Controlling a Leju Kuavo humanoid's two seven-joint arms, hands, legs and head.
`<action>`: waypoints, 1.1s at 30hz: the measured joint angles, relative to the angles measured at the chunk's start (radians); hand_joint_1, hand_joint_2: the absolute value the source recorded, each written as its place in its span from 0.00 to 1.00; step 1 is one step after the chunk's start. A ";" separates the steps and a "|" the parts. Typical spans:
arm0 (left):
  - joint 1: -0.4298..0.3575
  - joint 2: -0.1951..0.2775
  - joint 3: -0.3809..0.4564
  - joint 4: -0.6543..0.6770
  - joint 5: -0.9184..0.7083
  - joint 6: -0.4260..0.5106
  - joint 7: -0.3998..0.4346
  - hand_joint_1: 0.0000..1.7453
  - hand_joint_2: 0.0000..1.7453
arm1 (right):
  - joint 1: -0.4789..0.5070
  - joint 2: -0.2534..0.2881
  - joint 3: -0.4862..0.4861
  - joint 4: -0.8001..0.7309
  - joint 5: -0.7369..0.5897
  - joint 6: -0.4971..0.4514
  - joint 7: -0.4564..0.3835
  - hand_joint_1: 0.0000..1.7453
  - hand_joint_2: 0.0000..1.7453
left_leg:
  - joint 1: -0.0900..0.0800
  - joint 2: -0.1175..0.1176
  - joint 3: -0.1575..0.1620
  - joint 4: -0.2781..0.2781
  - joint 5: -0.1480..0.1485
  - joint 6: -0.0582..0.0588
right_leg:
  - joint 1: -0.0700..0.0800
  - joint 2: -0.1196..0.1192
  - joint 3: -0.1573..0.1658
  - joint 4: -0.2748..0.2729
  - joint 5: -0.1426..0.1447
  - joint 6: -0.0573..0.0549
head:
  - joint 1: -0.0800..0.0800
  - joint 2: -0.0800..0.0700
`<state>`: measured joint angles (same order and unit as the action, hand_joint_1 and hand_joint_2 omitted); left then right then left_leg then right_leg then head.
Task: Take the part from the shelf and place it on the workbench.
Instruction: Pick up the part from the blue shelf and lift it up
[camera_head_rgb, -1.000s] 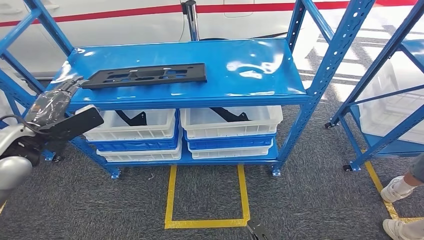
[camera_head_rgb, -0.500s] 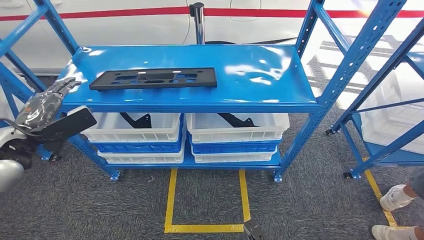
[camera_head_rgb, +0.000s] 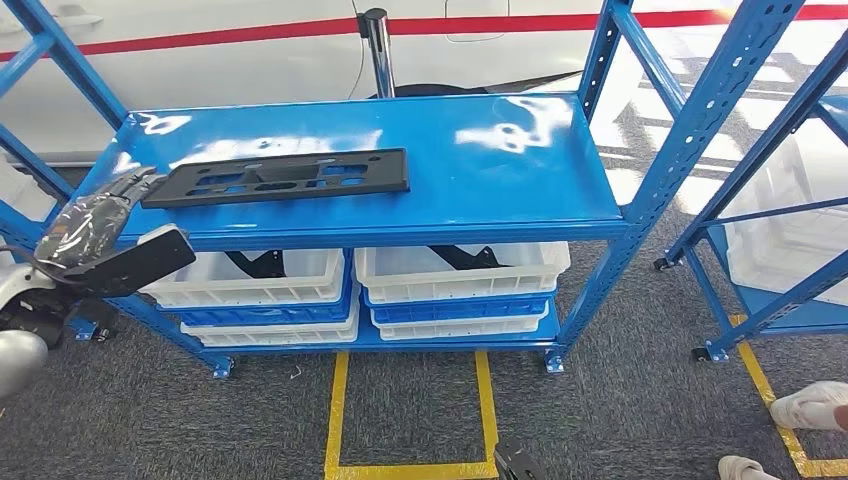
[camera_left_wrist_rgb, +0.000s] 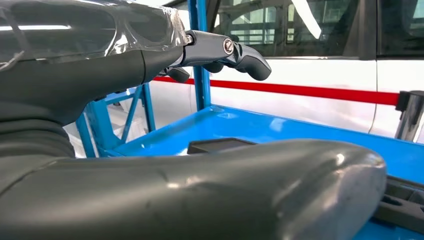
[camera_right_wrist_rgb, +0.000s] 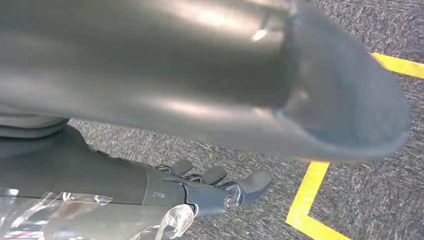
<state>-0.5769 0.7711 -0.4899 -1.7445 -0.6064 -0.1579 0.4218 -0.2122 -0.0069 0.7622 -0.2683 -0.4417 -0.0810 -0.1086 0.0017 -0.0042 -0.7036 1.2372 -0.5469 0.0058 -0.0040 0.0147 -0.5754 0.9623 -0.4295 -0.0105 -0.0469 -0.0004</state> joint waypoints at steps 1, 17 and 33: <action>0.002 0.000 0.000 0.000 0.000 -0.001 -0.001 0.00 0.00 | 0.001 0.000 0.000 0.000 0.000 0.000 0.000 0.00 0.00 | 0.000 0.000 0.005 -0.043 0.035 0.001 | 0.000 0.001 0.013 0.000 -0.009 0.001 | 0.000 0.000; -0.015 -0.029 -0.012 -0.019 0.021 -0.019 -0.038 0.00 0.00 | -0.005 0.008 0.000 0.001 0.004 0.007 0.003 0.00 1.00 | -0.020 -0.004 0.180 -0.317 0.136 0.058 | 0.015 -0.005 -0.126 0.183 -0.055 0.030 | 0.004 0.000; -0.031 -0.077 -0.059 -0.043 0.030 -0.053 -0.055 0.00 1.00 | -0.010 0.015 0.001 0.003 0.018 0.011 0.004 0.00 1.00 | 0.003 -0.001 0.086 -0.165 0.085 -0.002 | 0.020 -0.003 -0.027 -0.030 0.056 -0.009 | 0.004 0.000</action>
<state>-0.6084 0.6941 -0.5485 -1.7874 -0.5765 -0.2113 0.3665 -0.2219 0.0083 0.7632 -0.2655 -0.4240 -0.0698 -0.1041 0.0043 -0.0054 -0.6178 1.0721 -0.4622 0.0037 0.0163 0.0120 -0.6021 0.9319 -0.3737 -0.0199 -0.0431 -0.0005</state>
